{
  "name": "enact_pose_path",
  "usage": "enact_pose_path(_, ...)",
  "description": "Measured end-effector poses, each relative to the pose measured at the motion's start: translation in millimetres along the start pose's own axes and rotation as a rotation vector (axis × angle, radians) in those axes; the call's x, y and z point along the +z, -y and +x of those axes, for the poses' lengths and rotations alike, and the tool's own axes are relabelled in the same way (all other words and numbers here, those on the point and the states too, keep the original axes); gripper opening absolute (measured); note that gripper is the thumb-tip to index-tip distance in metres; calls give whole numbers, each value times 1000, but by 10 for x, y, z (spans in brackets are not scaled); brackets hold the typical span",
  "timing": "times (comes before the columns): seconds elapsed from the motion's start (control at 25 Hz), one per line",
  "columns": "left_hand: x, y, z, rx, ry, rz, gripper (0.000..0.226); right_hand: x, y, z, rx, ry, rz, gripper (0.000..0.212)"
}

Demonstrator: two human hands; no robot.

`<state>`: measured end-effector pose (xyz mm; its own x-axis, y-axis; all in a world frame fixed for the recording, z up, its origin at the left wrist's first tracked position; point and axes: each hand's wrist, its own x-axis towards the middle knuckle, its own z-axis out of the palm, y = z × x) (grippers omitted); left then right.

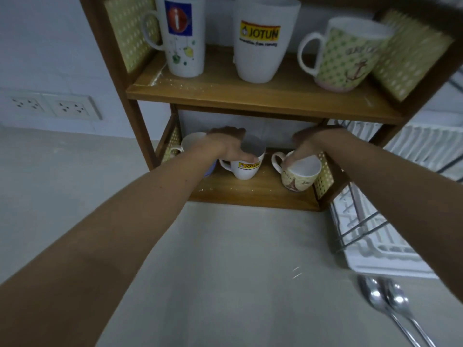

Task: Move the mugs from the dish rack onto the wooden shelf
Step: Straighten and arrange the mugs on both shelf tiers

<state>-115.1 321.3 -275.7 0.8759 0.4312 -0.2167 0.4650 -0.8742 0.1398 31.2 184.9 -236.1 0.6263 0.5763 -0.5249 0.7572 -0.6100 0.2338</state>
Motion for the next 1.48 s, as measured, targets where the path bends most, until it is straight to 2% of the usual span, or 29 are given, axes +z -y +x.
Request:
enact_pose_path(0.08, 37, -107, 74, -16, -35, 1, 87, 168, -88, 33, 7, 14, -85, 113)
enact_pose_path(0.24, 46, -121, 149, -24, -47, -41, 89, 338, -149, 62, -44, -151, 6, 94)
enact_pose_path(0.32, 74, -102, 150, -16, -63, -60, 88, 312, -172, 84, -90, -147, 24, 87)
enact_pose_path(0.56, 196, -71, 121, 7, -99, -124, 92, 292, -225, 147, -191, -145, 65, 88)
enact_pose_path(0.68, 184, -127, 152, -3, -108, -133, 89, 257, -213, 135, -198, -127, 56, 87)
enact_pose_path(0.88, 167, -107, 98, 12, -84, -189, 98, 294, -126, 104, -187, -171, 33, 85)
enact_pose_path(0.96, 191, -109, 78, 13, -77, -203, 97, 270, -124, 90, -178, -158, 36, 87)
enact_pose_path(1.12, 128, 55, 13, 5, -2, -283, 100, 190, -41, 70, -99, -30, -5, 86)
enact_pose_path(1.16, 94, 174, -17, -18, -7, -286, 100, 175, 24, 58, -89, -56, 38, 80)
enact_pose_path(1.28, 52, 622, -150, -66, 84, -88, 107, 105, 271, 33, -179, -335, 297, 61)
enact_pose_path(1.36, 96, 818, -235, -74, 149, 1, 109, 55, 443, 30, -284, -337, 352, 71)
enact_pose_path(1.48, 181, 870, -243, -53, 40, 20, 99, 95, 656, 58, -321, -193, 147, 98)
